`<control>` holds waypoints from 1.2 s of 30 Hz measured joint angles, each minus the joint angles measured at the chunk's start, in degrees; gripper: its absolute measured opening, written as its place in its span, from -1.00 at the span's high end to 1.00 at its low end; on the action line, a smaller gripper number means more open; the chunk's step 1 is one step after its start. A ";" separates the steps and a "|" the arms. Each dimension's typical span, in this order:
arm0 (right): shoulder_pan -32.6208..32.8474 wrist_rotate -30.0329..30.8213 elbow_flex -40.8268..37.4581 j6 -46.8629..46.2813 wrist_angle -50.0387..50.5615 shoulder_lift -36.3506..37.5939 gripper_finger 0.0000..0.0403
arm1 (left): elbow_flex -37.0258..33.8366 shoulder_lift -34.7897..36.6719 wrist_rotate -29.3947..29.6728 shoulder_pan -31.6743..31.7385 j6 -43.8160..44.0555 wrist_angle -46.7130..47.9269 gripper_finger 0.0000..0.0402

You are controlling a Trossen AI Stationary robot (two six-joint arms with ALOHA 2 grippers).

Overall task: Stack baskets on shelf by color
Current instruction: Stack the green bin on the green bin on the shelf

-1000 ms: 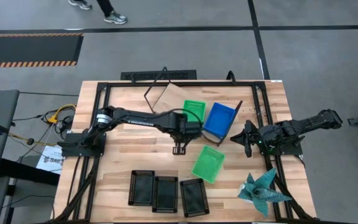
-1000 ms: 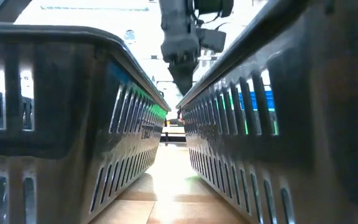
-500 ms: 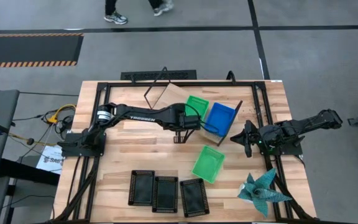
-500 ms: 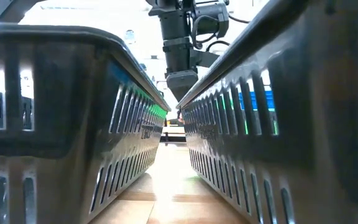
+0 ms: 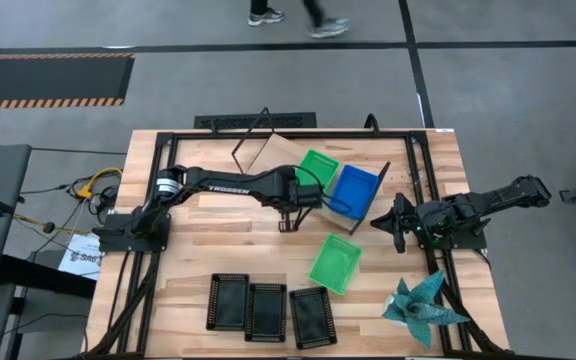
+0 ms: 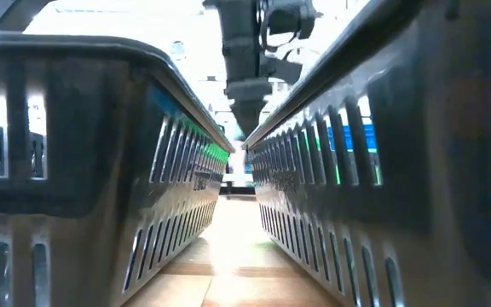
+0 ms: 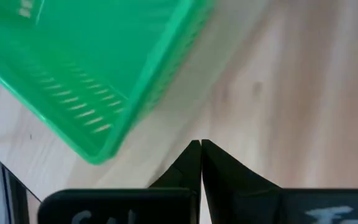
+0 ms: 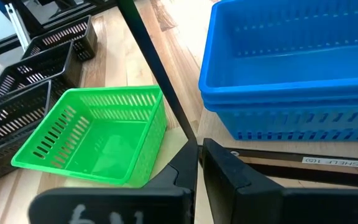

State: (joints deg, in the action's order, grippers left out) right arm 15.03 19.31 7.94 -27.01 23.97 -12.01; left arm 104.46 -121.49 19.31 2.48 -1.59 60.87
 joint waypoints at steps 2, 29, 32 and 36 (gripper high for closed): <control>0.00 0.02 0.01 0.12 0.00 0.00 0.75 | 2.09 0.00 0.07 -1.65 0.28 1.68 1.00; 0.00 -0.11 0.00 -1.52 -0.45 -0.41 0.75 | 5.80 -8.86 -11.35 -18.92 -5.56 -19.36 0.02; -0.02 -0.14 -0.02 -1.61 -0.49 -0.67 0.75 | 5.96 -8.85 -11.14 -19.27 -4.46 -19.92 0.02; -0.07 -0.12 -0.02 -1.62 -0.46 -1.11 0.75 | 5.98 -8.85 -11.08 -19.47 -4.38 -19.44 0.02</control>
State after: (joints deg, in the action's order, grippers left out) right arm 14.96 19.19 7.92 -28.63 23.51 -13.12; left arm 110.43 -130.34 8.23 -16.99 -5.98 41.43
